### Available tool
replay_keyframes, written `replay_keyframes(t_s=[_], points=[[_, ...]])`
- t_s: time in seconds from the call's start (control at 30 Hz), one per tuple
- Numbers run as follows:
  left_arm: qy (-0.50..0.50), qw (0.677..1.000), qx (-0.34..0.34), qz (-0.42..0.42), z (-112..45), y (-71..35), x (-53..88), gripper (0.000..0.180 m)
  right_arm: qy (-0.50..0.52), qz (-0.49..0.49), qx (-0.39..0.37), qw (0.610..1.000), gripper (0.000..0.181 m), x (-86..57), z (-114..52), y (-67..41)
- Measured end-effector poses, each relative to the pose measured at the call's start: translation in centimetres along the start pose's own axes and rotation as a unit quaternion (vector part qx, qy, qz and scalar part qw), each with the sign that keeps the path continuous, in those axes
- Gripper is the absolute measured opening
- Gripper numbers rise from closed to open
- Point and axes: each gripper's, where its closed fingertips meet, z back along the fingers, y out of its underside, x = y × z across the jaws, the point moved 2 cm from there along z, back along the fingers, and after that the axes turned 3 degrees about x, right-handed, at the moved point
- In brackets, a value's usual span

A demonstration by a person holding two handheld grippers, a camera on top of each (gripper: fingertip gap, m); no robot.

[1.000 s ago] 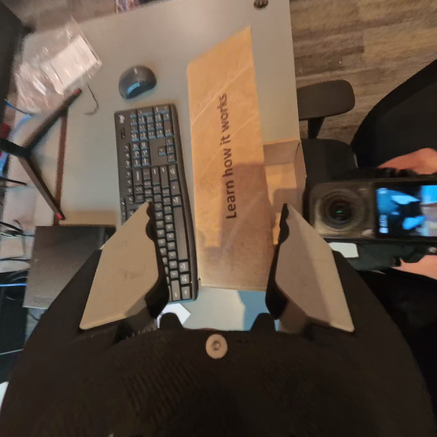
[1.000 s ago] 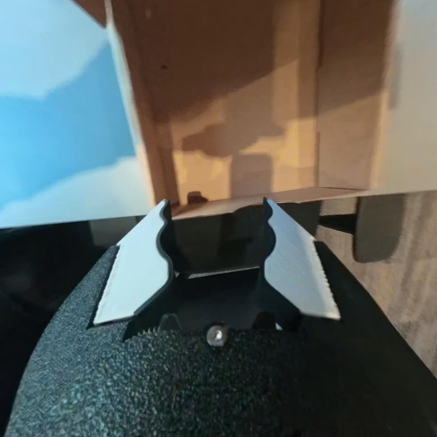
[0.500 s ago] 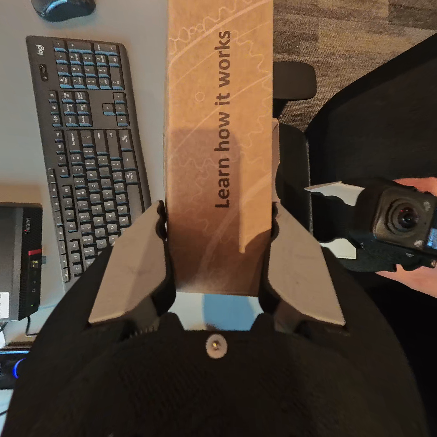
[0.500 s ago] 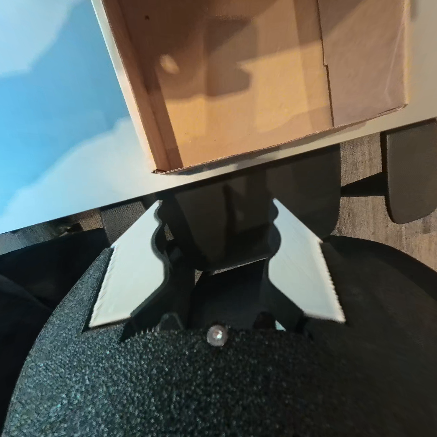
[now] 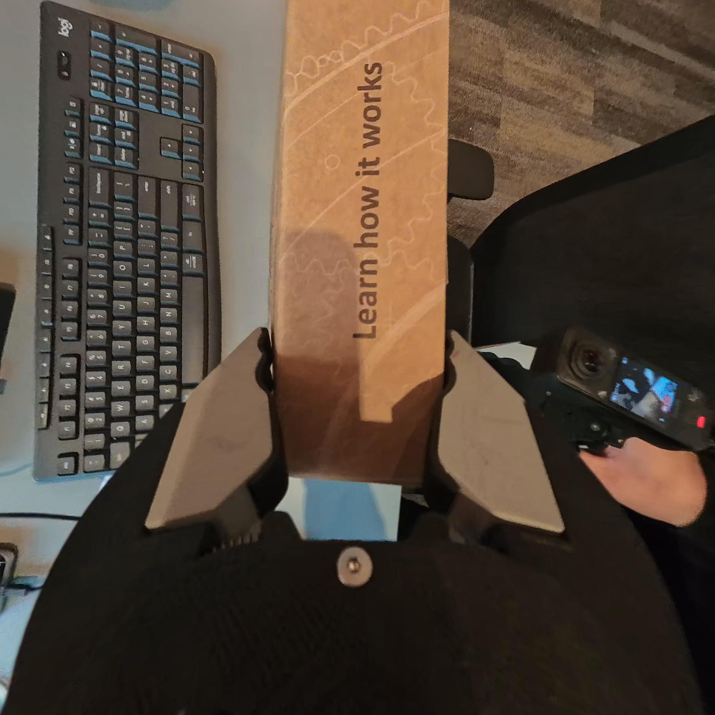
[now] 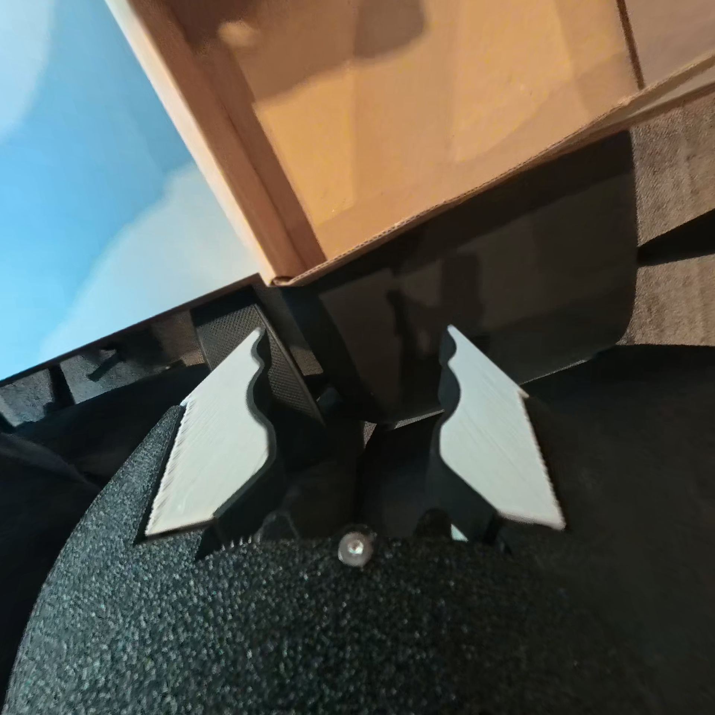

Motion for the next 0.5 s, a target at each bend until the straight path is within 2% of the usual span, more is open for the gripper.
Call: replay_keyframes(t_s=[0.17, 0.27, 0.4, 0.47, 0.5], points=[[0.012, 0.998, -0.022, 0.053, 1.0, 0.6, 0.5, 0.085, -0.006, 0.013, 0.004, 1.000, 0.085, 0.5, 0.2, 0.6], [0.020, 0.996, -0.032, 0.082, 1.5, 1.0, 1.1, 0.085, 0.002, 0.058, -0.045, 0.997, 0.080, 1.3, 2.2, -0.6], [0.033, 0.993, -0.038, 0.106, 2.1, 1.5, 1.4, 0.086, -0.047, 0.155, -0.093, 0.982, 0.077, 3.9, 4.3, -3.1], [0.038, 0.992, -0.042, 0.114, 2.2, 1.7, 1.5, 0.086, -0.077, 0.211, -0.073, 0.972, 0.070, 5.0, 4.0, -3.7], [0.039, 0.991, -0.044, 0.117, 2.3, 1.8, 1.5, 0.086, -0.080, 0.230, -0.045, 0.969, 0.074, 5.1, 3.3, -3.7]])
